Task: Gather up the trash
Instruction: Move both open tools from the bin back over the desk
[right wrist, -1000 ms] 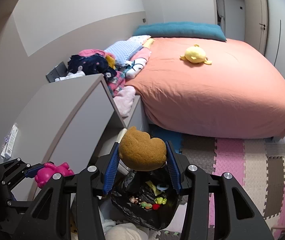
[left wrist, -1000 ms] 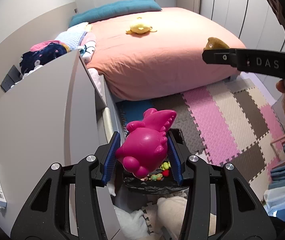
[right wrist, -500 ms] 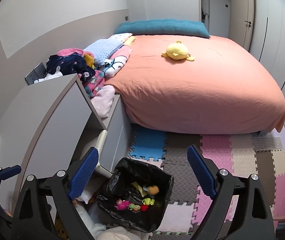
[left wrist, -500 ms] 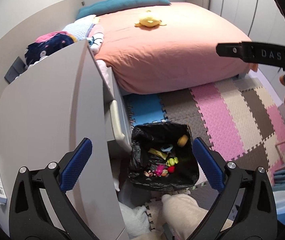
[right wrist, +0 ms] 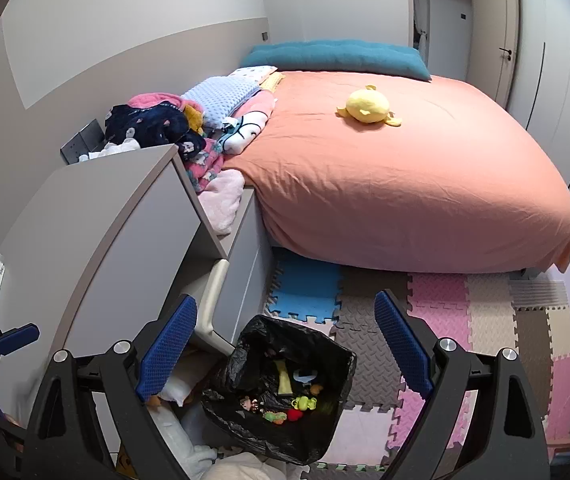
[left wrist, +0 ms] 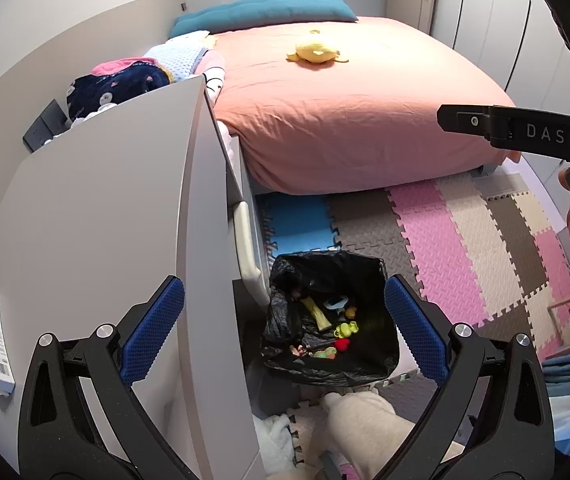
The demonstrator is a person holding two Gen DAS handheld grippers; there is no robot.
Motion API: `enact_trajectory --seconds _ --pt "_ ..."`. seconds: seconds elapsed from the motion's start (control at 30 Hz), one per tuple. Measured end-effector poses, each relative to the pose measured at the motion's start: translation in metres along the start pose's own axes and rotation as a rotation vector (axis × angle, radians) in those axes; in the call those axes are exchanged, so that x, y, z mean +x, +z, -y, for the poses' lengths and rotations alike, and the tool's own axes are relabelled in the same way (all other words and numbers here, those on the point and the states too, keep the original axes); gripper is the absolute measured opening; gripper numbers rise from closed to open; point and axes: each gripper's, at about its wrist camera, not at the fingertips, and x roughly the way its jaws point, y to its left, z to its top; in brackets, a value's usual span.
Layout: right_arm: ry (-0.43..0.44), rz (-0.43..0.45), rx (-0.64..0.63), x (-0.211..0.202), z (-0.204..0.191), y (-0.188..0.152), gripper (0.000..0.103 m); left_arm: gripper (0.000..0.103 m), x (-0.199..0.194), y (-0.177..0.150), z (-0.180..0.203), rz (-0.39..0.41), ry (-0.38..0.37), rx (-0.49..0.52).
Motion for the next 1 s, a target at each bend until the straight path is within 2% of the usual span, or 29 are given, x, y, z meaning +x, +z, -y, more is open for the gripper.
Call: enact_trajectory --seconds 0.47,1.0 --pt "0.059 0.029 -0.068 -0.015 -0.054 0.006 0.090 0.097 -0.027 -0.014 -0.035 0.040 0.044 -0.057" --pt "0.181 0.023 -0.205 -0.015 -0.170 0.004 0.090 0.097 -0.069 -0.058 -0.123 0.076 0.147 -0.213"
